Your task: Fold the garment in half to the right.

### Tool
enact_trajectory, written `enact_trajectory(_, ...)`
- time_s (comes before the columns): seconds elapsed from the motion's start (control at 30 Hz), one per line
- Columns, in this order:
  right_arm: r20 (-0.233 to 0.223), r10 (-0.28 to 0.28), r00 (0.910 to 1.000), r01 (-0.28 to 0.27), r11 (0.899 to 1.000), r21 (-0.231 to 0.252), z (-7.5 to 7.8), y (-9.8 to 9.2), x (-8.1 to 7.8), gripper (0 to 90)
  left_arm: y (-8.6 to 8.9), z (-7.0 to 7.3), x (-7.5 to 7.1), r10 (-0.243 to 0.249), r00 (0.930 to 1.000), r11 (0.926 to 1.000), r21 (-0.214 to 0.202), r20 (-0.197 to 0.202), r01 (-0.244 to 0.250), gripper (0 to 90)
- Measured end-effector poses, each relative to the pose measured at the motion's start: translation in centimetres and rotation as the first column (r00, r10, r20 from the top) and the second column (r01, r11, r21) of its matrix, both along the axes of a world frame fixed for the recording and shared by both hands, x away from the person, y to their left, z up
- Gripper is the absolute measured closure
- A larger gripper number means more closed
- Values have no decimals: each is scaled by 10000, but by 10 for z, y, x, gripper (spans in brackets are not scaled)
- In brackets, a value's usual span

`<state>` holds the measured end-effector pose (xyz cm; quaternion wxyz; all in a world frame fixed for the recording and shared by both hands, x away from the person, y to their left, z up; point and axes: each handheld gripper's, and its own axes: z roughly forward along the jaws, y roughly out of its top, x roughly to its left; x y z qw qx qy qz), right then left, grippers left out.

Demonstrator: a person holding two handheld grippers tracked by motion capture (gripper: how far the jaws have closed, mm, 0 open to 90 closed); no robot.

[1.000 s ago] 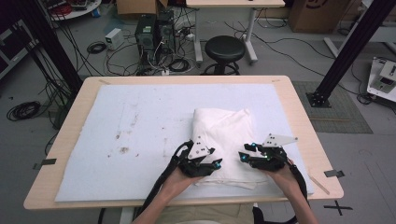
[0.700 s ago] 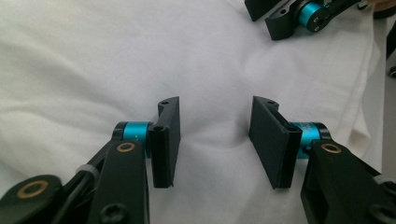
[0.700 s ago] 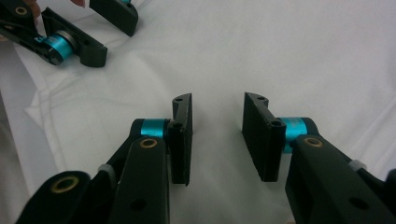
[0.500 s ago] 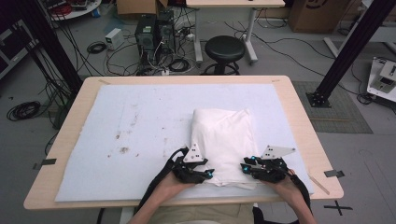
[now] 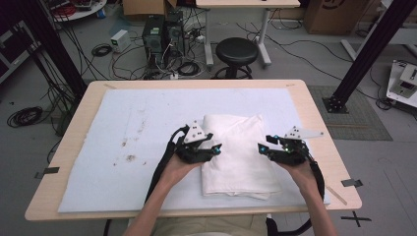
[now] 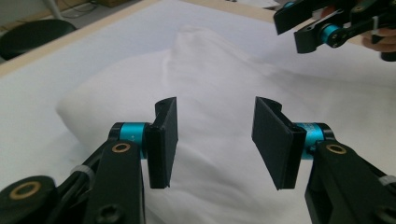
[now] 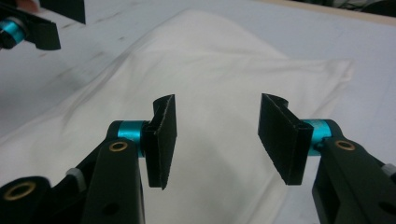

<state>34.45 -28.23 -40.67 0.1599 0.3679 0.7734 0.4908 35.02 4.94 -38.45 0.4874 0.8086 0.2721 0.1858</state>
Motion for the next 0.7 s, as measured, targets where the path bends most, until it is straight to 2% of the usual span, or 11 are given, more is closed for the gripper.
enact_trajectory(0.1,39,-519,9986,519,9986,78,4,2,21,490,-5,-2,27,584,9981,9980,-212,-217,-589,507)
enact_trajectory(0.17,-1,-746,9972,746,9972,69,5,4,35,495,-9,-4,44,739,9965,9970,-196,-380,-747,509)
enact_trajectory(0.27,-91,-805,9967,805,9968,-9,4,10,56,508,-14,-8,69,1020,9924,9943,-242,-683,-1038,510)
enact_trajectory(0.37,-134,-737,9972,730,9965,-410,-1,20,71,508,-20,-13,87,1107,9900,9937,-65,-878,-1117,521)
enact_trajectory(0.43,-179,-641,9978,627,9956,-693,-6,27,79,521,-23,-19,95,995,9896,9950,39,-1041,-996,531)
enact_trajectory(0.5,-175,-611,9980,594,9944,-875,-13,32,85,531,-25,-27,101,1092,9874,9940,224,-1145,-1073,540)
enact_trajectory(0.57,-460,-641,9969,583,9912,-1184,-20,34,88,542,-24,-32,104,1253,9842,9920,290,-1254,-1226,546)
enact_trajectory(0.67,-737,-677,9950,544,9840,-1695,-29,36,91,568,-22,-40,110,1906,9736,9806,708,-1256,-1829,559)
enact_trajectory(0.7,-773,-684,9947,538,9828,-1768,-31,36,91,576,-20,-43,112,1999,9699,9787,751,-1392,-1910,558)
